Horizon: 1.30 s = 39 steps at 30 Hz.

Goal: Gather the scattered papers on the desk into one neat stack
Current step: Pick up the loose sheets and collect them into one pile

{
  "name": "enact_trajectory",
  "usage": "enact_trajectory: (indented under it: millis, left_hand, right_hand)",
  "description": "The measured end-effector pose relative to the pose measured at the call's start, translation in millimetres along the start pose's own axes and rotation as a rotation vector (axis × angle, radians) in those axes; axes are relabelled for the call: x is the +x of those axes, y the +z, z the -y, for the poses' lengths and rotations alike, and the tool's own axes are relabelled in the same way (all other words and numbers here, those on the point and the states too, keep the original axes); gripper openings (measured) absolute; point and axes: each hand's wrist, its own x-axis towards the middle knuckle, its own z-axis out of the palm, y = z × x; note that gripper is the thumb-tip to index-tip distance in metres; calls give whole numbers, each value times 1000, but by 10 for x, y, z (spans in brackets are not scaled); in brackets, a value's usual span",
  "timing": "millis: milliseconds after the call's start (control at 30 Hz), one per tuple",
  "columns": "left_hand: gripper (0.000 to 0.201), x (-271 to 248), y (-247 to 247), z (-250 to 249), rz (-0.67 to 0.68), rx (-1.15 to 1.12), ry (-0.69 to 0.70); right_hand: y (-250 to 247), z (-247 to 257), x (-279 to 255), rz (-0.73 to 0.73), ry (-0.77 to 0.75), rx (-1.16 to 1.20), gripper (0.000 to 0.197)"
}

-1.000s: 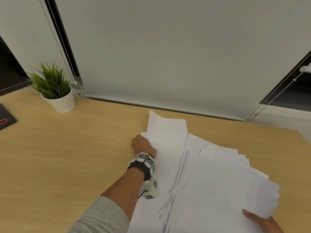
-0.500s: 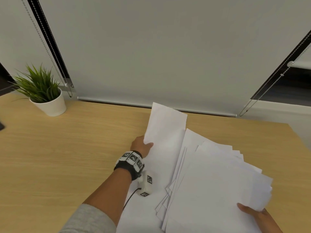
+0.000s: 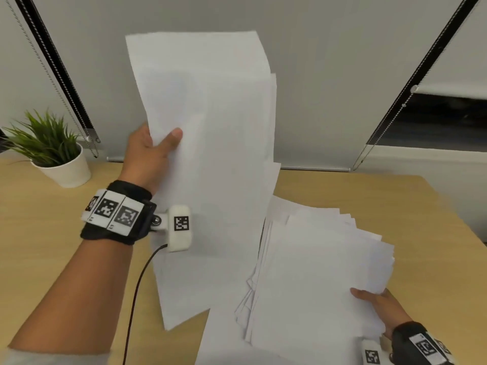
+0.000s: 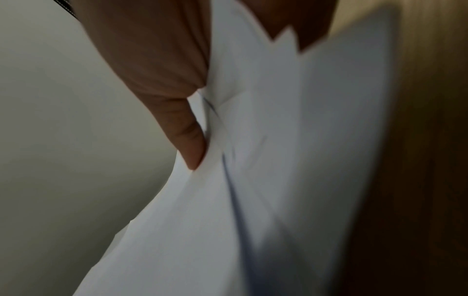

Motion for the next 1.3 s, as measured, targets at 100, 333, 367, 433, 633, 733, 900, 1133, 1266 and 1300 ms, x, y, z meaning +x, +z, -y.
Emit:
enact_trajectory:
  millis: [100, 333, 367, 433, 633, 733, 900, 1133, 1266, 1300]
  left_hand:
    - [28, -30, 52, -422, 6, -137, 75]
    - [51, -160, 165, -1171, 147, -380, 133]
    - [52, -164, 191, -1220, 187, -383, 123]
    - [53, -168, 270, -1266, 245, -391, 84]
    - [46, -179, 521, -1222, 296, -482, -89]
    - [26, -170, 670, -1017, 339, -478, -217]
    - [24, -196, 927, -51, 320, -287, -507]
    - [35, -626, 1245, 1365, 307, 347, -631]
    - [37, -835, 1384, 1727, 446, 553, -617]
    - [37, -861, 1420, 1758, 472, 565, -597]
  right_hand:
    - [42, 21, -28, 33, -18, 3, 48]
    - [64, 68, -133, 54, -54, 0, 38]
    - [63, 68, -132, 60, -59, -1, 39]
    - [72, 85, -162, 63, -61, -9, 37]
    - [49, 51, -154, 88, -54, -16, 60]
    - [41, 35, -116, 84, -58, -4, 44]
    - [31, 103, -202, 22, -65, -32, 16]
    - [-10, 27, -117, 27, 2, 12, 33]
    - [-34, -20, -115, 8, 43, 74, 92]
    - [-41, -23, -102, -7, 37, 93, 108]
